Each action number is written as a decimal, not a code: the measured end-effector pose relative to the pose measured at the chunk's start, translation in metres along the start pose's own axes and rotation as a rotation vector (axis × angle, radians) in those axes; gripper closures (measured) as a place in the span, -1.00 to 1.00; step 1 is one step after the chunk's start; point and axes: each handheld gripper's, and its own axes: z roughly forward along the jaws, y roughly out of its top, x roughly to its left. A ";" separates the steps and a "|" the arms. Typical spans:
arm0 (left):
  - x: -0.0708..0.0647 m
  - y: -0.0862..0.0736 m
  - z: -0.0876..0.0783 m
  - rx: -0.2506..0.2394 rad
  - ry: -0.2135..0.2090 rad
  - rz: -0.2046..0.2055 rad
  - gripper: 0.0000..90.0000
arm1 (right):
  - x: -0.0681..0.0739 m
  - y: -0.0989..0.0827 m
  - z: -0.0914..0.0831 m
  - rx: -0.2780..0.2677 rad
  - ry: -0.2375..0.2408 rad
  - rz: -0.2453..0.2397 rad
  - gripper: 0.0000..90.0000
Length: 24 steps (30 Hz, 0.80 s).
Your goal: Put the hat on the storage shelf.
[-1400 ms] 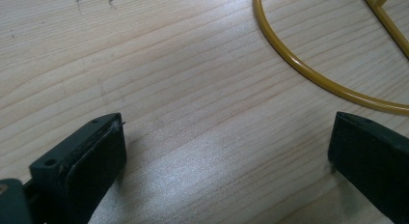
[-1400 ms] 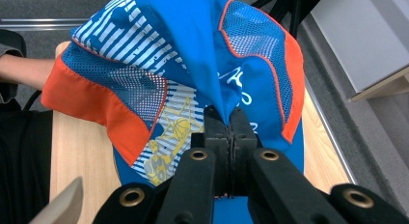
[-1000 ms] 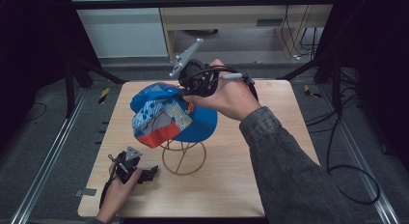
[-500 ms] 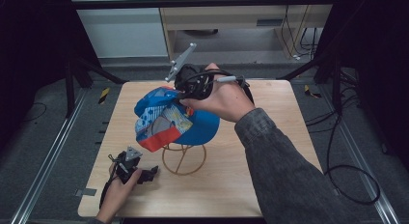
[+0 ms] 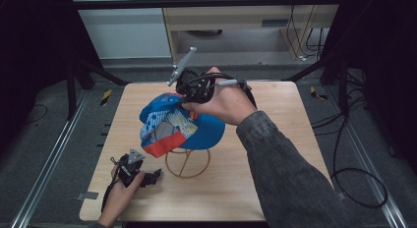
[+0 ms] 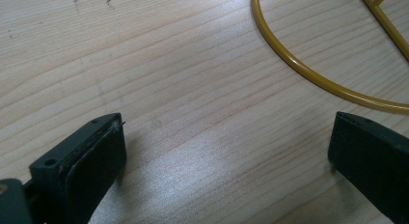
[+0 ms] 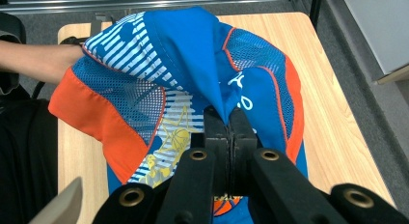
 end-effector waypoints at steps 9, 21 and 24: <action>0.000 0.000 0.000 0.000 0.002 0.000 -1.00 | 0.001 0.002 0.006 0.026 0.008 -0.006 0.99; 0.000 0.000 0.000 0.000 0.002 0.000 -1.00 | 0.001 0.000 0.010 0.044 0.013 0.001 0.99; 0.000 0.000 0.000 0.000 0.001 0.000 -1.00 | 0.001 -0.002 0.010 0.052 0.017 0.009 0.99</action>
